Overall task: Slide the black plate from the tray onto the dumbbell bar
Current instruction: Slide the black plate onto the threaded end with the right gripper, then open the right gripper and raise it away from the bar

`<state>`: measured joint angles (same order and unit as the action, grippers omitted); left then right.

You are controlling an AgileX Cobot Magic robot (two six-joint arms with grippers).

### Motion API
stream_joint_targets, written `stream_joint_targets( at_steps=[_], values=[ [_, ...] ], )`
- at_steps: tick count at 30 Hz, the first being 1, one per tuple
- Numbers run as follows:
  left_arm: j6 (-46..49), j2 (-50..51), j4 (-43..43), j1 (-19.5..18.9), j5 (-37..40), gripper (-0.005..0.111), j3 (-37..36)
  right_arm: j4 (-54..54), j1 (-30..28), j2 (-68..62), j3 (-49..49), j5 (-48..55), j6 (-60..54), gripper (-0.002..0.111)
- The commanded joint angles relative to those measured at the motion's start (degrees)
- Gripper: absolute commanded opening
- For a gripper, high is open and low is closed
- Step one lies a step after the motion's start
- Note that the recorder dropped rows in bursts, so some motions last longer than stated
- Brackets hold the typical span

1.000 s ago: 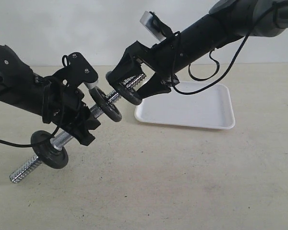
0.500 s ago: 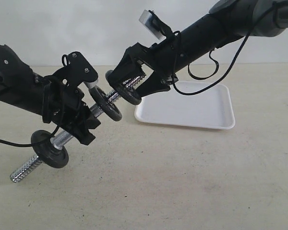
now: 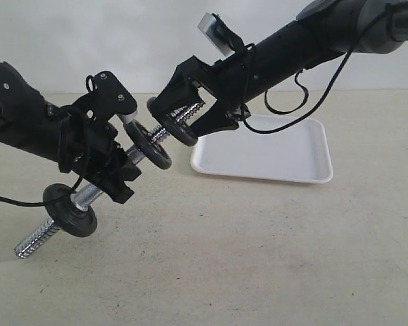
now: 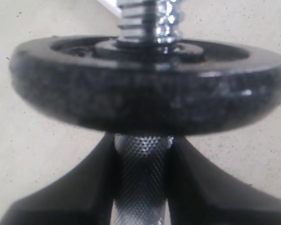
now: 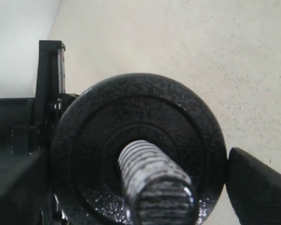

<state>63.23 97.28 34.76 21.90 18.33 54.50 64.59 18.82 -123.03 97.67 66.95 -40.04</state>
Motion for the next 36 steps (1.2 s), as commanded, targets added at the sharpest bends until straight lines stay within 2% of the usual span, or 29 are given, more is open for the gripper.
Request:
stream_joint_targets(
  at_steps=[1, 14, 24, 25, 27, 28, 29, 31, 32, 36],
  values=[
    [-0.6, -2.9, 3.3, 0.0, -7.2, 0.004, 2.2, 9.1, 0.8, 1.3, 0.7, 3.0, -1.5, 0.000],
    [-0.6, -2.9, 3.3, 0.0, -6.8, 0.004, 2.2, 8.1, 1.1, 1.3, 0.7, 3.0, 0.9, 0.000],
    [-0.6, -2.9, 3.3, 0.0, -6.8, 0.004, 2.2, 9.9, 1.1, 1.3, 0.7, 3.0, -3.4, 0.001],
    [-0.6, -2.9, 3.3, 0.0, -6.8, 0.004, 2.2, 10.1, 1.1, 1.3, 0.7, 3.0, -3.6, 0.005],
    [-0.6, -2.9, 3.3, 0.0, -6.8, 0.004, 2.2, 10.2, 1.1, 1.3, 0.7, 3.0, -3.6, 0.019],
    [-0.6, -2.9, 3.3, 0.0, -6.8, 0.004, 2.2, 10.2, 1.1, 1.3, 0.7, 3.0, -3.6, 0.032],
    [-0.6, -2.9, 3.3, 0.0, -6.7, 0.004, 2.2, 10.2, 1.1, 1.3, 0.7, 3.0, -4.1, 0.051],
    [-0.6, -2.9, 3.3, 0.0, -6.7, 0.004, 2.2, 10.3, 1.1, 1.3, 0.7, 3.0, -5.9, 0.100],
    [-0.6, -2.9, 3.3, 0.0, -6.7, 0.004, 2.2, 11.1, 1.2, 1.3, 0.7, 3.0, -6.4, 0.103],
    [-0.6, -2.9, 3.3, 0.0, -6.7, 0.004, 2.2, 13.1, 1.2, 1.3, 0.7, 3.0, -6.0, 0.093]
  ],
)
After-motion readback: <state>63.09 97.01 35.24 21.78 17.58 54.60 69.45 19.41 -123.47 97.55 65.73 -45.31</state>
